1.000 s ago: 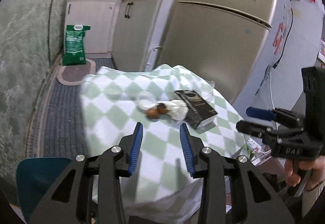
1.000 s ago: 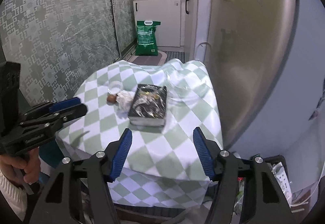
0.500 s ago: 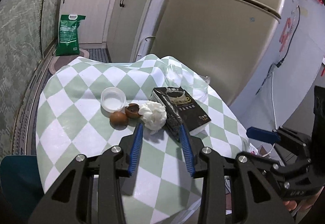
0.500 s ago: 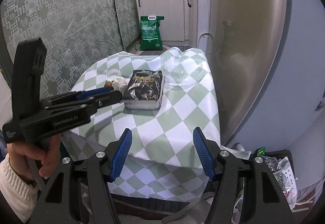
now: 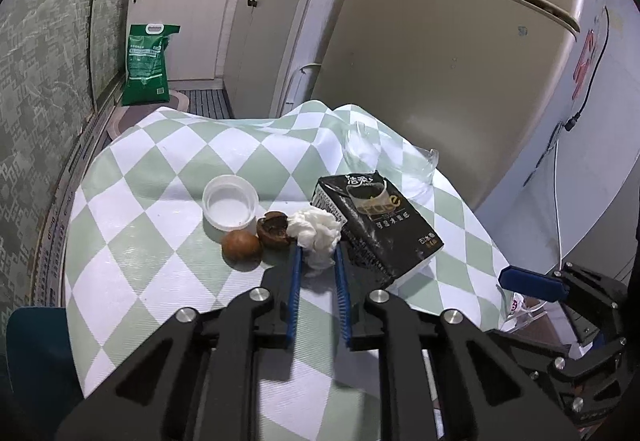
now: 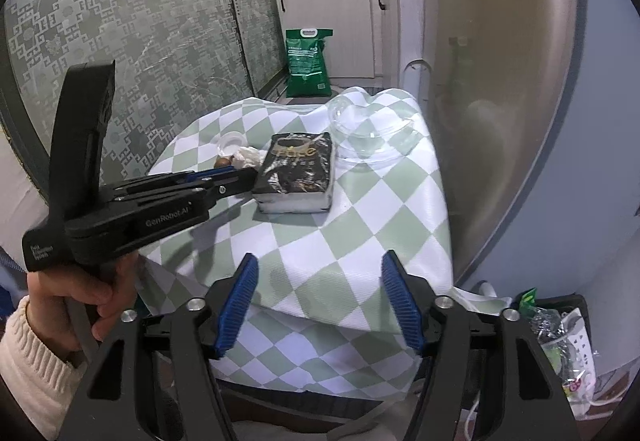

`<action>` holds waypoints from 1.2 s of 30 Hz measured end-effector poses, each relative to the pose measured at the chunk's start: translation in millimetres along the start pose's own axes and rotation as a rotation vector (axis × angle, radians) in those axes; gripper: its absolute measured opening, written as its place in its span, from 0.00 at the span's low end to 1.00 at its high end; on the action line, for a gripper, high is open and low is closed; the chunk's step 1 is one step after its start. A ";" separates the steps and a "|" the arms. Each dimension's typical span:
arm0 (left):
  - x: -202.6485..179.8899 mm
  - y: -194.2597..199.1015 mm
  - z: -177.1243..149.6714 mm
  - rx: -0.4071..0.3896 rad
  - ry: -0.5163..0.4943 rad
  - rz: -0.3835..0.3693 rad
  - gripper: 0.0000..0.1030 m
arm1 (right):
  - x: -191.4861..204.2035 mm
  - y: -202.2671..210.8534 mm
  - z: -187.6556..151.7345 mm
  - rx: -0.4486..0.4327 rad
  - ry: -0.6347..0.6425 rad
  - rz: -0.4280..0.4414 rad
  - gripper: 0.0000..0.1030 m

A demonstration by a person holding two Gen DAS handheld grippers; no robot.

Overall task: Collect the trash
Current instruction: 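Grasp the white tissue with the left tool while the right tool grasps the black snack package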

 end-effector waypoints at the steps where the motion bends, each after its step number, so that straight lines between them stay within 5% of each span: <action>1: -1.1 2.1 -0.6 0.001 -0.003 -0.007 0.15 | 0.8 0.0 1.6 -0.007 0.003 -0.006 0.72; 16: 8.7 54.6 -7.3 -0.059 -0.005 -0.098 0.15 | 17.7 -32.2 15.2 -0.019 0.003 -0.023 0.76; 30: 55.8 95.4 -16.9 -0.083 0.018 -0.048 0.15 | 25.2 -67.3 33.9 -0.078 0.004 -0.124 0.76; 33: 68.8 102.2 -21.1 -0.083 0.026 -0.029 0.15 | 25.2 -70.8 38.6 -0.087 -0.005 -0.141 0.51; 36: 83.0 109.9 -23.5 -0.088 0.038 -0.008 0.15 | 26.7 -69.1 41.4 -0.072 -0.020 -0.140 0.49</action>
Point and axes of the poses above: each gripper's, at about its wrist camera, not at the fingertips, and y roughly against the way its jaws point, x to its left, z to its top, the point moved 8 cm from there along -y, roughly the way its jaws point, and after that the axes turned 1 degree about -y, right-handed, at the moved point
